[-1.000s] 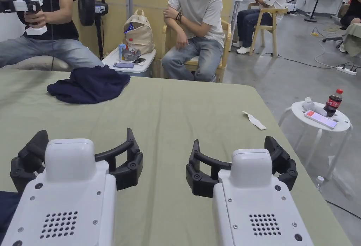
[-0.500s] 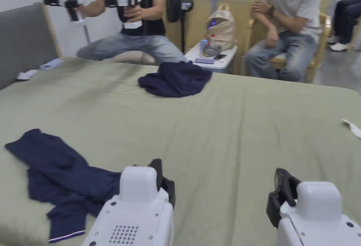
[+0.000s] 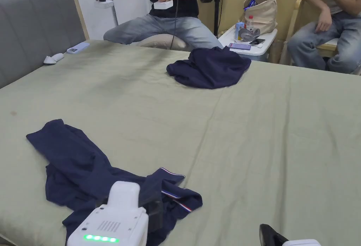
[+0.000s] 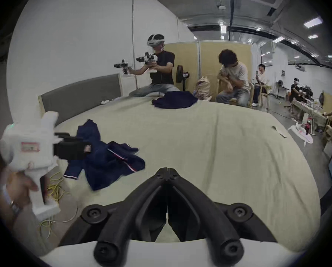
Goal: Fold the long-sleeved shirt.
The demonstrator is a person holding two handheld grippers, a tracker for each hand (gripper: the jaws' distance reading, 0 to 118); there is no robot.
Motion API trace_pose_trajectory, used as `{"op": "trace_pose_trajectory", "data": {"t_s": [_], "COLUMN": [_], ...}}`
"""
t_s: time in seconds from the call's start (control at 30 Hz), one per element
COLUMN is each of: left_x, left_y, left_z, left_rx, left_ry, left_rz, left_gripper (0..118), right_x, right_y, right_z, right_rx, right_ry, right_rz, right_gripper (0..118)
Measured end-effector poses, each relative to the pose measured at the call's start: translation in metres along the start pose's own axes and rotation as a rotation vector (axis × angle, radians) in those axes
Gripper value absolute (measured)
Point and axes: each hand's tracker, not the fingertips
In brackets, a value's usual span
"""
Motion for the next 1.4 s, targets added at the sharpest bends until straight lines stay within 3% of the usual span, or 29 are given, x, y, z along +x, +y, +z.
{"op": "trace_pose_trajectory", "data": {"t_s": [0.07,0.13,0.23,0.27,0.3,0.33,0.4,0.53,0.67,0.83,1.0,1.2,1.27,1.33,1.37,1.4], "left_x": [0.006,0.017,0.014,0.007,-0.001,-0.011,-0.010,0.015,0.063,0.179,0.350,0.523,0.552,0.565,0.564,0.557], "left_y": [0.008,0.010,-0.006,-0.008,-0.010,-0.016,-0.015,0.006,0.056,0.100,0.100,0.052,0.030,0.010,0.004,-0.001], "left_z": [-0.035,-0.073,-0.118,-0.120,-0.113,-0.111,-0.099,-0.029,0.048,0.086,0.097,0.110,0.110,0.102,0.095,0.090], "left_rx": [-0.024,-0.142,-0.260,-0.274,-0.207,-0.166,-0.172,-0.032,0.103,0.186,0.086,-0.056,-0.109,-0.146,-0.161,-0.187], "left_ry": [-0.135,-0.112,-0.042,-0.052,-0.079,-0.074,0.000,-0.044,-0.134,-0.322,-0.574,-0.809,-0.806,-0.791,-0.796,-0.818], "left_rz": [-0.002,-0.032,-0.027,0.005,0.087,0.154,0.229,0.202,0.256,0.121,0.068,-0.100,-0.195,-0.196,-0.199,-0.197], "left_gripper": [91,87,56,45,22,13,11,11,11,10,10,9,9,10,14,27], "right_x": [0.008,0.016,0.024,0.027,0.029,0.030,0.035,0.055,0.092,0.157,0.229,0.282,0.290,0.291,0.291,0.291], "right_y": [0.000,-0.001,-0.006,-0.008,-0.010,-0.012,-0.015,-0.013,-0.005,-0.002,-0.011,-0.032,-0.039,-0.043,-0.046,-0.047], "right_z": [-0.011,-0.022,-0.032,-0.035,-0.035,-0.035,-0.032,-0.015,0.025,0.098,0.187,0.256,0.263,0.263,0.261,0.258], "right_rx": [-0.020,-0.033,-0.062,-0.073,-0.084,-0.088,-0.095,-0.078,-0.018,0.075,0.141,0.154,0.141,0.126,0.117,0.108], "right_ry": [-0.018,-0.031,-0.043,-0.043,-0.044,-0.044,-0.046,-0.064,-0.148,-0.321,-0.554,-0.761,-0.782,-0.788,-0.790,-0.788], "right_rz": [-0.014,-0.035,-0.051,-0.055,-0.056,-0.055,-0.055,-0.092,-0.125,-0.176,-0.237,-0.308,-0.322,-0.330,-0.336,-0.342], "right_gripper": [1,1,1,1,1,1,1,1,1,1,1,1,1,1,1,1]}}
